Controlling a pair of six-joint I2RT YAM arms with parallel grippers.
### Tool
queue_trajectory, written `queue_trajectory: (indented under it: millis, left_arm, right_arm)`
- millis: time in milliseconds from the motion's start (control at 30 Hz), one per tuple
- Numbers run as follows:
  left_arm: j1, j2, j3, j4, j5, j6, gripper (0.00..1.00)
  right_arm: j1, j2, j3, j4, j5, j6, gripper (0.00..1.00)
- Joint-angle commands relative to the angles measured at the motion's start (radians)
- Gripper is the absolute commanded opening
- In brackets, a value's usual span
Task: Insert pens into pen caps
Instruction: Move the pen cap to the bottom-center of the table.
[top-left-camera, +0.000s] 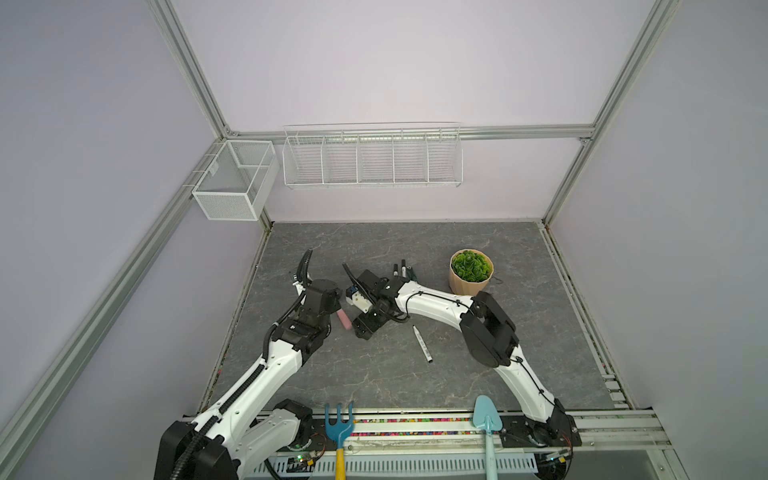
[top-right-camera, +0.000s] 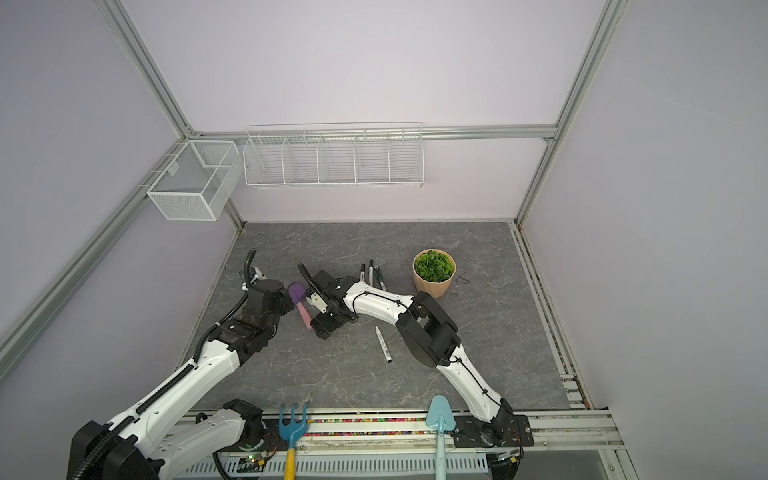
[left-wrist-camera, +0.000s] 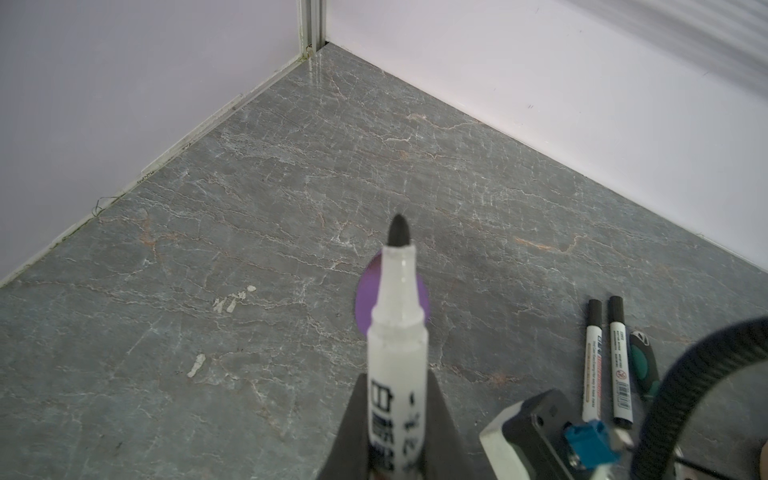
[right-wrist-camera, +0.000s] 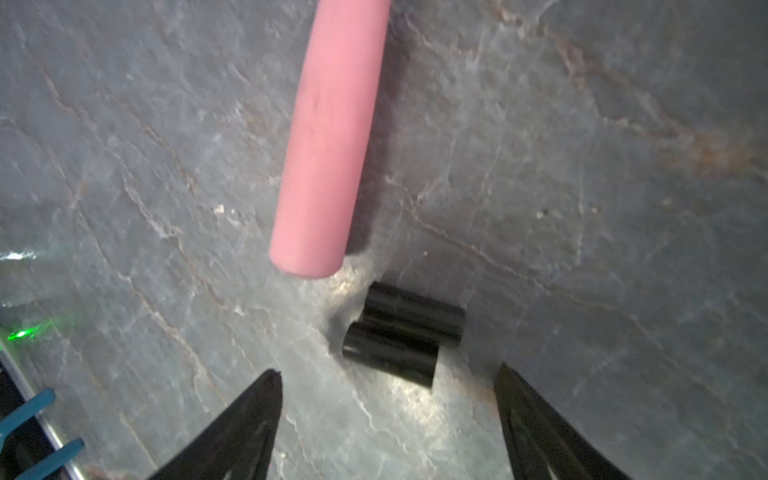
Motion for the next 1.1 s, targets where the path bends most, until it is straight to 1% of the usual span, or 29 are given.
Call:
queue_trajectory:
  millis: [0, 167, 333, 567, 700, 833, 967, 1067]
  left_arm:
    - [0.008, 0.003, -0.011, -0.01, -0.003, 0.001, 0.0]
    - [0.011, 0.012, -0.014, -0.006, 0.004, 0.0, 0.0]
    - [0.013, 0.019, -0.014, -0.002, 0.013, 0.005, 0.0]
    - [0.012, 0.027, -0.012, 0.002, 0.028, 0.008, 0.0]
    - [0.012, 0.031, -0.012, 0.006, 0.033, 0.008, 0.0]
    - [0.012, 0.037, -0.009, 0.009, 0.045, 0.011, 0.0]
    - [0.012, 0.041, -0.009, 0.016, 0.055, 0.008, 0.0]
    - [0.013, 0.046, -0.01, 0.02, 0.065, 0.008, 0.0]
  right_arm:
    - [0.015, 0.053, 0.045, -0.06, 0.042, -0.028, 0.83]
    - [0.026, 0.086, 0.07, -0.078, 0.099, -0.025, 0.79]
    - [0.036, 0.108, 0.086, -0.078, 0.135, -0.016, 0.71]
    - [0.04, 0.142, 0.135, -0.094, 0.141, -0.025, 0.61]
    - [0.04, 0.145, 0.141, -0.104, 0.152, -0.029, 0.54]
    - [0.041, 0.121, 0.102, -0.094, 0.174, -0.028, 0.46]
    - [0.039, 0.071, 0.014, -0.053, 0.216, -0.037, 0.43]
    - [0.025, 0.006, -0.092, 0.003, 0.22, -0.05, 0.42]
